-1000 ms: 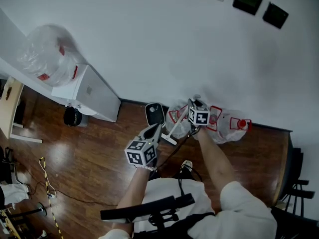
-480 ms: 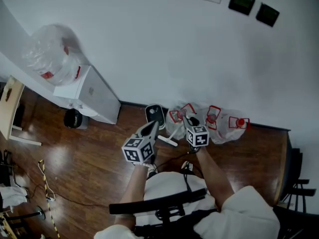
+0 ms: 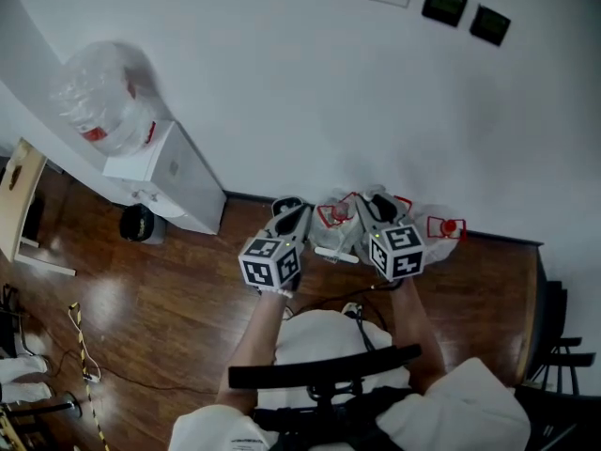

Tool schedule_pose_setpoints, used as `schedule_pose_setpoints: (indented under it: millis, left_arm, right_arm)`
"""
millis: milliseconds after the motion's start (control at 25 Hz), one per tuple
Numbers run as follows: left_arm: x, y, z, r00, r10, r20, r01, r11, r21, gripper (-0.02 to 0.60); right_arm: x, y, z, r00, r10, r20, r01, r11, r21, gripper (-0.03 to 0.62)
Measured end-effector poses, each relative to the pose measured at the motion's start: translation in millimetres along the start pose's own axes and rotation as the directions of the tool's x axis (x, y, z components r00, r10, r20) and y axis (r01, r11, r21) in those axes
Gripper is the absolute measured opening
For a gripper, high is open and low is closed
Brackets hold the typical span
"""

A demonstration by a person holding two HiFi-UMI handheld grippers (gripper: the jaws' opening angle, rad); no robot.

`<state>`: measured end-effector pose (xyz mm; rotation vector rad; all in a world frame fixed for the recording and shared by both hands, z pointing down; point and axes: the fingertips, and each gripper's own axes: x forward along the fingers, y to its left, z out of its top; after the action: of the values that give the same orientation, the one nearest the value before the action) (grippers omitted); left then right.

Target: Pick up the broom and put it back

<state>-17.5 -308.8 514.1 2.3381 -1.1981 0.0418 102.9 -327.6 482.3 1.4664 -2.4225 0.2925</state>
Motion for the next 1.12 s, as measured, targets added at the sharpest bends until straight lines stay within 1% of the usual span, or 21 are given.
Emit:
schedule_pose_setpoints:
  millis: [80, 200, 400, 640, 840, 1120]
  left_arm:
    - [0.3, -7.6, 6.1, 1.0, -0.011, 0.003, 0.011, 1.0, 0.027, -0.014]
    - [1.7, -16.0, 8.9, 1.0, -0.031, 0.004, 0.031, 0.999, 0.034, -0.014]
    - [5.9, -21.4, 7.4, 0.999, -0.051, 0.007, 0.051, 0.999, 0.012, -0.014]
    - [4.3, -25.2, 10.5, 0.998, -0.062, 0.008, 0.062, 0.998, -0.001, -0.014]
    - [3.6, -27.1, 13.4, 0.998, -0.065, 0.01, 0.065, 0.998, -0.001, -0.014]
    - [-1.1, -25.8, 11.1, 0.998, -0.064, 0.004, 0.064, 0.998, -0.007, -0.014]
  right_arm:
    - [-16.2, 1.5, 27.6, 0.998, -0.011, 0.059, 0.012, 1.0, -0.014, 0.127]
    - [-28.7, 5.2, 45.7, 0.993, -0.027, 0.111, 0.03, 0.999, -0.018, 0.127]
    - [-28.6, 4.0, 41.0, 0.994, -0.033, 0.105, 0.033, 0.999, 0.003, 0.127]
    - [-39.7, 7.8, 48.2, 0.99, -0.02, 0.137, 0.015, 0.999, 0.042, 0.127]
    - [-41.3, 15.9, 53.6, 0.99, 0.006, 0.143, -0.012, 0.999, 0.039, 0.127]
    - [-43.2, 21.6, 56.5, 0.99, 0.008, 0.138, -0.012, 1.0, 0.027, 0.127]
